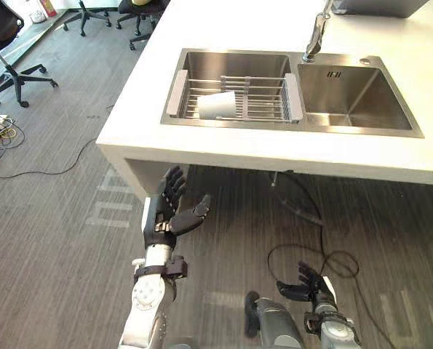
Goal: Walk over to the sink, pick up the cup, carry it to the dishwasher, place the cup inside the dishwasher, then close the dishwasher door
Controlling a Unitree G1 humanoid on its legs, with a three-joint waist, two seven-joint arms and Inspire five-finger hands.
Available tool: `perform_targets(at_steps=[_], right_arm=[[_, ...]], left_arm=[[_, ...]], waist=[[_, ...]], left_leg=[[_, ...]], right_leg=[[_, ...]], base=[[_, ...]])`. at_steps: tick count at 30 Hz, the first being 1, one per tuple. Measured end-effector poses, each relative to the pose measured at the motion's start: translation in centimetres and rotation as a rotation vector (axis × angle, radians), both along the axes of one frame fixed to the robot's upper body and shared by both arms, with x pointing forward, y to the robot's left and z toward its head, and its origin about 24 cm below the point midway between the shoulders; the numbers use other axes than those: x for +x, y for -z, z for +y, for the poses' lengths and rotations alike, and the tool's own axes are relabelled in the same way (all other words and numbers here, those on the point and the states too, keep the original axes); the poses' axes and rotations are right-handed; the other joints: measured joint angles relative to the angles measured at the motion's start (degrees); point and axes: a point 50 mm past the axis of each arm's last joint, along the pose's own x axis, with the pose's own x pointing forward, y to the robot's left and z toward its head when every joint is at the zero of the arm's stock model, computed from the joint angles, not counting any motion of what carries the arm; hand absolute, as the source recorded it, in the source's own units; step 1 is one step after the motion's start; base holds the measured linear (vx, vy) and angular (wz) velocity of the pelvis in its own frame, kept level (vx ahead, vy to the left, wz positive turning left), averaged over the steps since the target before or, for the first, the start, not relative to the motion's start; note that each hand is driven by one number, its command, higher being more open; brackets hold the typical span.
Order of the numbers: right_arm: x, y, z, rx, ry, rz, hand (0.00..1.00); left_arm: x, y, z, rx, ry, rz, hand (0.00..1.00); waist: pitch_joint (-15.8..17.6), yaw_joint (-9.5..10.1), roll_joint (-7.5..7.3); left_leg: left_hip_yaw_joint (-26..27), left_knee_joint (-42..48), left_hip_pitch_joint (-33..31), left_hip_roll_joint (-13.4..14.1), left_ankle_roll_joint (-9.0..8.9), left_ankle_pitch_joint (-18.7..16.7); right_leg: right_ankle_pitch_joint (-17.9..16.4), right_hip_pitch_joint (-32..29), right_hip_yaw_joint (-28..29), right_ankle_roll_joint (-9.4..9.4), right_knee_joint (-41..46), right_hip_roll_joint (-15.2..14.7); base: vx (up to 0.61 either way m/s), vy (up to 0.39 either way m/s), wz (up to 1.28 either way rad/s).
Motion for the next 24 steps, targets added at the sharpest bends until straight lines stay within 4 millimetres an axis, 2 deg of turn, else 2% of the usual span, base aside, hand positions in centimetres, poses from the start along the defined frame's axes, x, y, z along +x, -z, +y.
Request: perform_targets(at_steps=[1,2,3,4,6,8,9,11,12,13,14,15,16,17,18,19,20,21,22,23,24], right_arm=[[-0.3,0.1,0.0,0.001,0.002,0.008,0.90],[-0.8,0.3,0.1,0.005,0.002,0.020,0.90],[-1.3,0.5,0.1,0.009,0.007,0.030,0.90],[-1.6,0.5,0.2,0.009,0.009,0.034,0.90],[-1.9,0.6,0.0,0.007,0.012,0.042,0.90],[-2.1,0.8,-0.1,0.004,0.014,0.057,0.90],[-2.3,1.0,-0.1,0.004,0.014,0.073,0.90],[-2.7,1.4,0.0,0.006,0.000,0.098,0.90],[-3.0,1.5,-0.4,-0.006,-0.001,0.113,0.90],[-3.1,1.5,-0.6,-0.008,0.000,0.120,0.90],[-2.9,1.8,0.1,0.006,-0.018,0.136,0.90],[-2.8,1.9,0.5,0.014,-0.037,0.134,0.90],[-2.8,1.9,0.7,0.017,-0.044,0.136,0.90],[-2.6,2.0,1.0,0.025,-0.049,0.137,0.90],[-2.5,2.0,1.2,0.029,-0.052,0.133,0.90],[-2.3,2.0,1.3,0.028,-0.057,0.131,0.90],[-2.1,1.9,1.4,0.028,-0.069,0.127,0.90],[-2.0,1.9,1.7,0.036,-0.077,0.128,0.90],[-1.9,2.0,1.8,0.039,-0.087,0.128,0.90],[-1.9,2.0,2.0,0.040,-0.094,0.128,0.90],[-1.9,2.0,2.2,0.037,-0.111,0.132,0.90]], left_arm=[[0.1,-0.5,-0.2,-0.015,0.003,-0.021,0.90],[0.0,-1.1,-0.3,-0.040,-0.004,-0.048,0.90],[-0.1,-1.9,-0.3,-0.066,-0.015,-0.089,0.90],[-0.2,-2.7,-0.3,-0.091,-0.019,-0.131,0.90],[-0.5,-4.0,-0.1,-0.108,-0.029,-0.198,0.90],[-0.9,-5.2,0.1,-0.125,-0.045,-0.262,0.90],[-1.1,-5.8,0.2,-0.136,-0.054,-0.303,0.90],[-1.2,-6.4,0.2,-0.145,-0.060,-0.335,0.90],[-1.2,-6.4,0.2,-0.155,-0.066,-0.340,0.90],[-1.2,-6.4,0.2,-0.161,-0.072,-0.339,0.90],[-1.2,-6.3,0.4,-0.152,-0.080,-0.330,0.90],[-1.2,-6.3,0.5,-0.146,-0.080,-0.333,0.90],[-1.1,-6.4,0.4,-0.144,-0.078,-0.334,0.90],[-1.2,-6.3,0.5,-0.136,-0.078,-0.328,0.90],[-1.2,-6.2,0.5,-0.129,-0.073,-0.320,0.90],[-1.2,-6.1,0.5,-0.122,-0.070,-0.316,0.90],[-1.2,-6.0,0.6,-0.101,-0.060,-0.307,0.90],[-1.2,-5.8,0.6,-0.075,-0.044,-0.295,0.90],[-1.3,-5.6,0.5,-0.056,-0.029,-0.285,0.90],[-1.3,-5.5,0.4,-0.037,-0.019,-0.281,0.90],[-1.5,-5.3,0.0,-0.016,0.007,-0.276,0.90]], waist=[[0.17,0.02,0.42],[0.14,0.29,0.93],[0.03,1.00,1.33],[-0.16,1.12,1.74],[-0.38,1.56,2.13],[-0.72,2.26,2.66],[-0.74,2.45,2.67],[-0.68,2.61,2.47],[-1.19,2.78,3.41],[-1.32,3.24,4.04],[-1.33,3.82,2.56],[-1.57,3.68,1.58],[-1.59,3.70,1.27],[-1.66,4.16,0.94],[-1.84,4.31,0.58],[-1.86,4.39,0.53],[-1.84,4.19,0.43],[-1.76,3.69,0.14],[-2.03,3.35,-0.44],[-2.31,2.96,-0.81],[-3.21,2.13,-1.36]], left_leg=[[-0.74,4.54,-1.20,0.91,-0.56,0.36],[-1.36,12.78,-3.81,2.37,-2.03,2.32],[-1.61,22.89,-7.27,4.05,-2.84,2.31],[-0.92,29.87,-10.72,5.39,-2.22,1.60],[0.13,33.48,-15.48,6.22,-0.73,-0.36],[1.82,30.48,-19.22,5.66,-0.20,-2.30],[2.60,25.27,-20.75,4.46,0.35,-2.95],[2.61,14.15,-21.92,0.79,1.18,-1.87],[2.33,0.45,-20.82,-1.24,1.56,4.49],[2.73,-1.75,-19.70,-1.30,4.24,11.00],[4.62,-3.81,-17.54,-3.07,5.08,10.78],[4.80,-3.83,-17.84,-4.37,6.31,10.02],[5.11,-2.89,-18.36,-4.66,7.02,9.28],[5.89,-0.83,-19.05,-4.93,7.49,6.91],[6.97,0.18,-18.76,-5.34,7.59,4.36],[7.71,0.12,-18.15,-5.48,7.85,3.56],[8.79,-0.69,-16.22,-5.95,7.91,2.73],[9.36,-1.81,-13.35,-6.56,8.71,2.21],[9.88,-2.96,-10.91,-6.89,8.93,1.72],[9.85,-3.70,-9.47,-7.01,9.03,1.44],[9.22,-5.78,-6.77,-7.02,8.91,1.30]], right_leg=[[-0.15,2.17,-0.74,-0.19,-1.31,0.71],[-0.14,5.40,-1.05,-0.31,-3.69,1.98],[-0.11,9.29,-1.08,-0.56,-6.58,3.07],[-0.13,12.87,-1.32,-0.75,-9.14,3.85],[-0.23,16.50,-1.03,-1.03,-12.37,4.47],[-0.39,18.56,-0.23,-1.29,-14.72,4.38],[-0.43,19.76,0.10,-1.13,-15.78,3.90],[-1.12,21.08,0.74,0.56,-16.73,2.36],[-2.22,21.22,1.60,2.77,-16.32,1.87],[-2.76,21.33,2.60,3.89,-15.79,2.13],[-2.90,21.80,5.49,4.28,-16.17,0.68],[-2.96,22.20,5.94,5.00,-17.64,-0.26],[-2.89,22.20,6.13,5.20,-18.09,-0.62],[-3.34,22.13,7.28,5.74,-17.90,-1.22],[-4.76,21.07,9.54,7.43,-15.03,-2.11],[-5.70,19.64,10.78,8.84,-11.65,-2.55],[-6.71,15.79,12.57,12.46,-2.02,-3.45],[-5.71,12.49,13.30,16.32,7.52,-4.38],[-5.22,10.42,13.13,17.02,13.57,-5.06],[-5.54,9.50,12.66,16.30,16.41,-5.43],[-7.29,6.73,9.68,12.74,20.07,-5.72]], base=[[0.39,-0.285,0.30],[0.24,-0.163,0.03],[0.32,-0.166,-0.02],[0.24,-0.089,-0.04],[0.24,-0.031,-0.05],[0.20,0.060,-0.15],[0.23,0.145,-0.10],[0.26,0.190,-0.11],[0.22,0.179,-0.24],[0.35,0.242,-0.45],[0.30,0.176,-0.32],[0.30,0.145,-0.19],[0.29,0.119,-0.09],[0.34,0.163,-0.28],[0.34,0.175,-0.36],[0.27,0.149,-0.42],[0.29,0.126,-0.38],[0.31,0.109,-0.35],[0.35,0.062,-0.16],[0.36,0.014,0.03],[0.43,-0.023,0.16]])
